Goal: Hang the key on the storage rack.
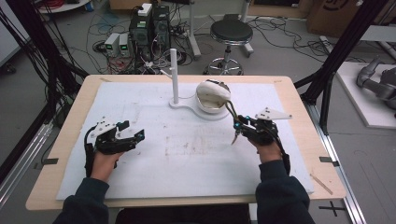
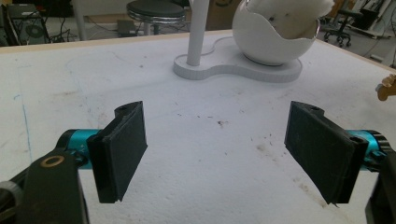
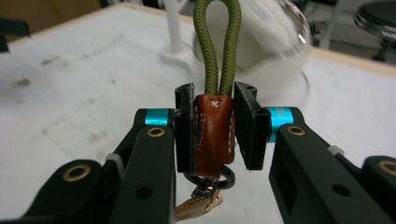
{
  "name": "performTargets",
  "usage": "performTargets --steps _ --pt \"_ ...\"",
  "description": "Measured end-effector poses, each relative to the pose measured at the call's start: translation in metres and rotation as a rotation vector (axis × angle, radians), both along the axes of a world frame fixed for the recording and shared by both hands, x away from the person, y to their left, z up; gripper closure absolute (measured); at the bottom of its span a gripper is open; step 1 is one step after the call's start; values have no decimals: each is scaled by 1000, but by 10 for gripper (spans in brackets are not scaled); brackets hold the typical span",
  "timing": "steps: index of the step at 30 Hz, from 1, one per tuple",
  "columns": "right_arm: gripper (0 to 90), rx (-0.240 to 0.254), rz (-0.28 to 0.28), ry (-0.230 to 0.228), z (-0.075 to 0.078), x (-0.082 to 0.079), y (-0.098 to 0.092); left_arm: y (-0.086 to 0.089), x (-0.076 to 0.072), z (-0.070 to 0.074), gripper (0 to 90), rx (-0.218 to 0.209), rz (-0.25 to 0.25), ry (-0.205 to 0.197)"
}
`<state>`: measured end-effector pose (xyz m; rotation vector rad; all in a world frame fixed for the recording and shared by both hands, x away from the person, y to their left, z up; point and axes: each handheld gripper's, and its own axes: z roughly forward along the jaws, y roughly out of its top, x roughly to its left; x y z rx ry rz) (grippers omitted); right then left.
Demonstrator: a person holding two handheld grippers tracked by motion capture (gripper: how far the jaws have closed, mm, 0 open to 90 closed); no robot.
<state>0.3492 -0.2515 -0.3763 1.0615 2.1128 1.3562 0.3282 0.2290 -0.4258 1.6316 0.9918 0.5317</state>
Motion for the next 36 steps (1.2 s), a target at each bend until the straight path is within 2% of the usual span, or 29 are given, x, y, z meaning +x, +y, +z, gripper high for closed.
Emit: performTargets --steps 3,4,5,6,7,10,11,12,13,14,17,19,21,25,26,28,29,30,33,35,36 --pt "717 -3 42 -27 10 11 23 3 0 0 207 -2 3 -3" --pt "717 -3 42 -27 10 11 23 3 0 0 207 -2 3 -3" --pt "717 -17 70 -48 17 17 37 4 0 0 207 -3 8 -4" --pt "717 -17 70 -48 17 17 37 5 0 0 207 -7 8 -3" --pt "718 -18 88 -59 25 23 49 5 0 0 207 -8 9 -3" --pt "718 -20 105 -70 32 28 60 6 0 -1 207 -7 8 -1" --pt "718 -21 116 -91 39 34 70 6 0 -1 207 -5 5 0" --pt "718 -21 116 -91 39 34 70 6 0 -1 207 -5 5 0" --pt "718 -32 119 -111 46 40 80 5 1 -1 207 -5 4 0" --pt "718 -32 119 -111 46 40 80 5 1 -1 207 -5 4 0" --pt "718 -28 120 -137 58 53 97 6 1 -1 206 -6 4 1" --pt "718 -26 120 -143 61 56 101 6 1 -1 207 -7 4 0" --pt "718 -25 116 -138 65 67 111 6 1 -1 207 -6 2 0" --pt "718 -33 112 -143 68 75 122 6 1 -1 207 -4 1 3" --pt "718 -40 112 -158 70 78 130 6 1 -2 207 -6 1 2" --pt "718 -45 118 -154 70 80 135 6 1 -2 207 -8 -1 2" --pt "718 -59 123 -166 71 83 145 6 1 -2 207 -7 0 1" --pt "718 -59 123 -166 71 83 145 6 1 -2 207 -9 2 2" --pt "718 -97 130 -156 68 91 161 7 1 -2 207 -14 1 1" --pt "718 -109 124 -152 67 92 164 7 1 -2 207 -15 4 0" --pt "718 -137 125 -144 64 95 170 7 1 -2 207 -14 4 1"
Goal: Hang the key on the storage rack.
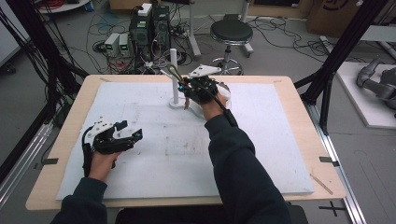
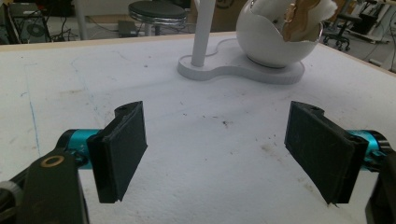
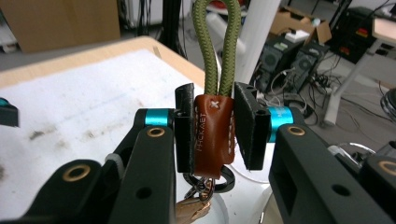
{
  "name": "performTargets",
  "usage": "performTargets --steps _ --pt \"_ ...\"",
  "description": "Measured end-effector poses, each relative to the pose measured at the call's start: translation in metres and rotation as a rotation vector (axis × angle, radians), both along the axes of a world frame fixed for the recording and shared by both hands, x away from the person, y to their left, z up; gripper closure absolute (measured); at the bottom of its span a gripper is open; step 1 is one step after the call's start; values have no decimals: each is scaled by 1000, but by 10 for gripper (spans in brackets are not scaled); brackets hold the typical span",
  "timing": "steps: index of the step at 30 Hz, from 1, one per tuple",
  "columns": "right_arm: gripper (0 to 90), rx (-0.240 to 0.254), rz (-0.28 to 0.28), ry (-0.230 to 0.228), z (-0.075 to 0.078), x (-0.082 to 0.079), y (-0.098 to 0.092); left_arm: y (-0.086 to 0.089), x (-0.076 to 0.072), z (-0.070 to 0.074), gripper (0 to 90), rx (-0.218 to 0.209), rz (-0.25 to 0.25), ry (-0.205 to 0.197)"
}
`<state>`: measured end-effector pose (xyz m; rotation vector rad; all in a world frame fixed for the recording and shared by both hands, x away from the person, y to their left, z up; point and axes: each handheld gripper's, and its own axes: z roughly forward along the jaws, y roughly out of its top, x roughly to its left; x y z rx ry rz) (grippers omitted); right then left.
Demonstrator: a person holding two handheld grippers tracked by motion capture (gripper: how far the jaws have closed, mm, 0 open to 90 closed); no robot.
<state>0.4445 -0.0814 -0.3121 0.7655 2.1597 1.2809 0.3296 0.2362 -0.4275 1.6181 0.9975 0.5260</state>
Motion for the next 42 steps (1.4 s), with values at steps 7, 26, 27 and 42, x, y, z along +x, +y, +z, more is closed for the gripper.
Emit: performTargets --steps 7,26,27,42 --pt "718 -68 -30 -13 -3 7 16 1 0 0 207 -8 2 2" --pt "502 -75 -39 36 -4 14 -6 5 -1 -1 207 -14 10 3" --pt "477 -72 -22 40 -2 11 -16 6 -1 -1 207 -13 10 4" --pt "262 0 -11 120 -22 -25 -111 0 4 -2 195 -63 -21 1"
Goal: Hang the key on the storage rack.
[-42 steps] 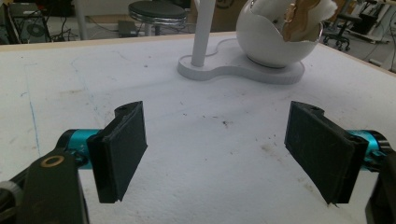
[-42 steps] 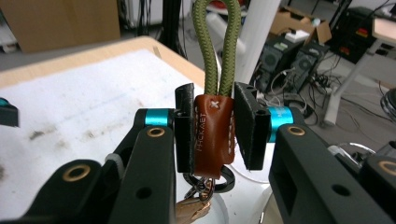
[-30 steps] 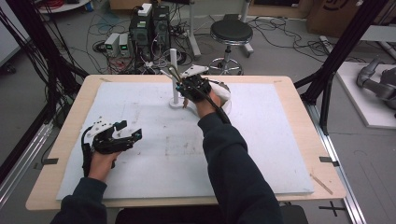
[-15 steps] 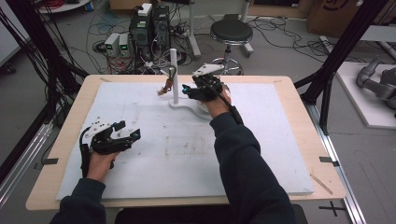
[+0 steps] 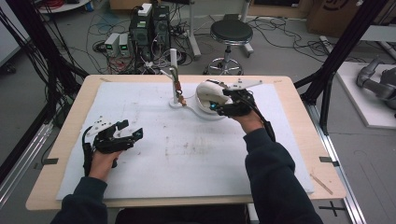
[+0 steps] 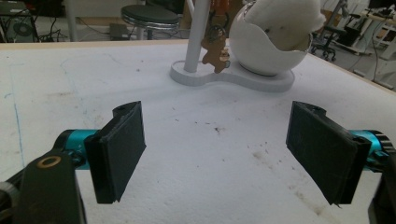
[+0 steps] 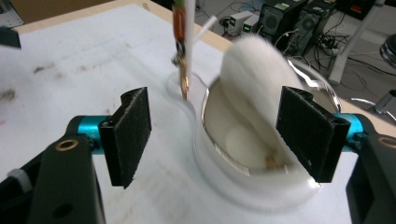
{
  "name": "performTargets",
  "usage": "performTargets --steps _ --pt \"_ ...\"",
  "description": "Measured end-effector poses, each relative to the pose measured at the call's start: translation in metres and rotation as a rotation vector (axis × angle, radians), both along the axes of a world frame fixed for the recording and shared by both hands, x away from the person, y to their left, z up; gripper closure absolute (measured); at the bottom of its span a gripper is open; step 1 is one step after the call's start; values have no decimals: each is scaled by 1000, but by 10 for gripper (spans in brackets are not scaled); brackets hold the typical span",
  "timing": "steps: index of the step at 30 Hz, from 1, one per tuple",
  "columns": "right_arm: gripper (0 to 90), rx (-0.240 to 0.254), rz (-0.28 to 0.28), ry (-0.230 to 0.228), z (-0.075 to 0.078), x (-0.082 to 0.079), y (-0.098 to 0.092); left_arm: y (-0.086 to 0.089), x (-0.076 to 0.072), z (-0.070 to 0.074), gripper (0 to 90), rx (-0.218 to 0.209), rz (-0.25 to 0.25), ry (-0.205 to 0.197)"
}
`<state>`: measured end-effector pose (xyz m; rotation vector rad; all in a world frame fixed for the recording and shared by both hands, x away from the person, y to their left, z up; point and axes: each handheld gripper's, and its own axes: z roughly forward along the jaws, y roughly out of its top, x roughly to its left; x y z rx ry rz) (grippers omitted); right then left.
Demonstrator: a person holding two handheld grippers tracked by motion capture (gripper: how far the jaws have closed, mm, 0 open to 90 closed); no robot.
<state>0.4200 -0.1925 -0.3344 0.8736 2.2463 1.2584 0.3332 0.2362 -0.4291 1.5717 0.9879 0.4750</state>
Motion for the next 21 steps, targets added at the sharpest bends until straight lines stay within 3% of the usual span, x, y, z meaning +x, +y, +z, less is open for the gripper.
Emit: performTargets --steps 3,4,5,8,11,21 --pt "226 3 -32 13 -12 -18 -25 2 2 0 195 -13 8 -9" --pt "226 3 -32 13 -12 -18 -25 2 2 0 195 -13 8 -9" --pt "222 18 -45 9 -19 -29 -38 2 2 0 195 -19 11 -10" --pt "221 25 -55 -2 -27 -39 -50 2 3 0 196 -23 18 -18" --pt "219 38 -107 3 -43 -58 -73 2 3 1 195 -19 14 -25" --pt "219 45 -185 14 -69 -88 -101 1 0 2 195 -10 7 -34"
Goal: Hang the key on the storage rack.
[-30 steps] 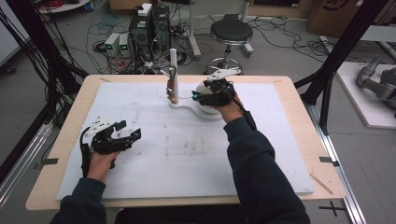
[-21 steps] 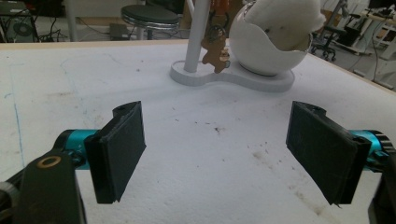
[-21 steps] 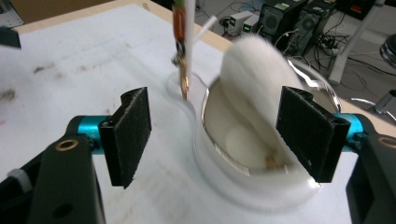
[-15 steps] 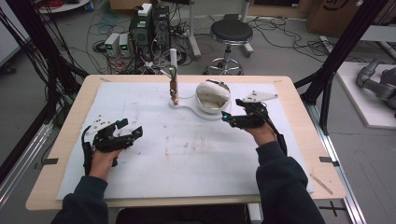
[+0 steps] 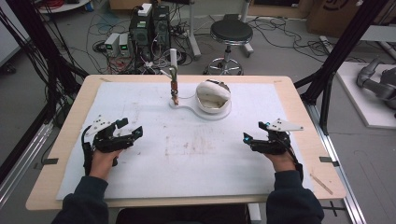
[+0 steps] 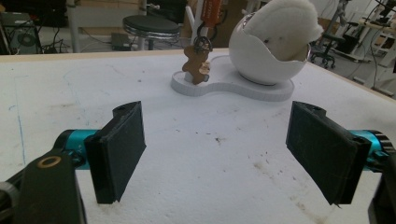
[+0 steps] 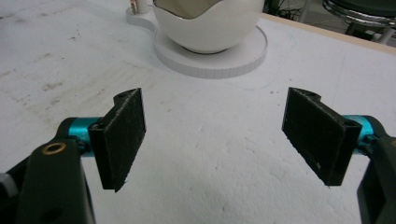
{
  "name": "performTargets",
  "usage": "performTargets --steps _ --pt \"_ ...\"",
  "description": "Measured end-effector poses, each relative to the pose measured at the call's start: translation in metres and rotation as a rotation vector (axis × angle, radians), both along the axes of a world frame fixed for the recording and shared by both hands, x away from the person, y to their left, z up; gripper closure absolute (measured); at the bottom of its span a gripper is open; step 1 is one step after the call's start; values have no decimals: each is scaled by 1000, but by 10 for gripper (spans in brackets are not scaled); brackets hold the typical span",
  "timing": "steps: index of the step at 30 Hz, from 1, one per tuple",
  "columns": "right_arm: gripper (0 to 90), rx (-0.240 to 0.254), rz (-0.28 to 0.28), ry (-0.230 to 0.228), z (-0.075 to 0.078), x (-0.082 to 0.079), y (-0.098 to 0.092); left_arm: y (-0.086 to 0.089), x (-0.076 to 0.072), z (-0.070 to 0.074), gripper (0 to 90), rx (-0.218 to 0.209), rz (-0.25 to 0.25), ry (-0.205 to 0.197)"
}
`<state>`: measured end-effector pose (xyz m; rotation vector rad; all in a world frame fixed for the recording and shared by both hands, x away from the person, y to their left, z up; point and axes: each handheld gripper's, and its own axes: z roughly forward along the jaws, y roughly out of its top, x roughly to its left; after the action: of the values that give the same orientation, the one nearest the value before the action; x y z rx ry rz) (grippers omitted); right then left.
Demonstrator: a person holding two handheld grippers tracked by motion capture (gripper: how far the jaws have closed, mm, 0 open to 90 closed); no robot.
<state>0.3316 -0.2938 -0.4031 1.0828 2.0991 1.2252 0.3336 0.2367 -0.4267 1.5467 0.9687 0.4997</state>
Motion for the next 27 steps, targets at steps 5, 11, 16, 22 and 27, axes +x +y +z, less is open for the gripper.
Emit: performTargets --steps 5,11,16,22,27 --pt "219 -9 -12 -10 -3 -6 -4 0 -2 2 196 9 3 -9" --pt "219 -7 -31 -24 -2 -9 -8 0 -2 2 196 8 7 -7" --pt "219 -14 -43 -21 -4 -9 -10 0 -3 2 195 11 4 -7" --pt "219 -18 -55 -22 -4 -12 -12 -1 -5 4 195 10 3 -17" --pt "219 -31 -62 -23 -5 -12 -13 -1 -6 4 196 8 2 -21"
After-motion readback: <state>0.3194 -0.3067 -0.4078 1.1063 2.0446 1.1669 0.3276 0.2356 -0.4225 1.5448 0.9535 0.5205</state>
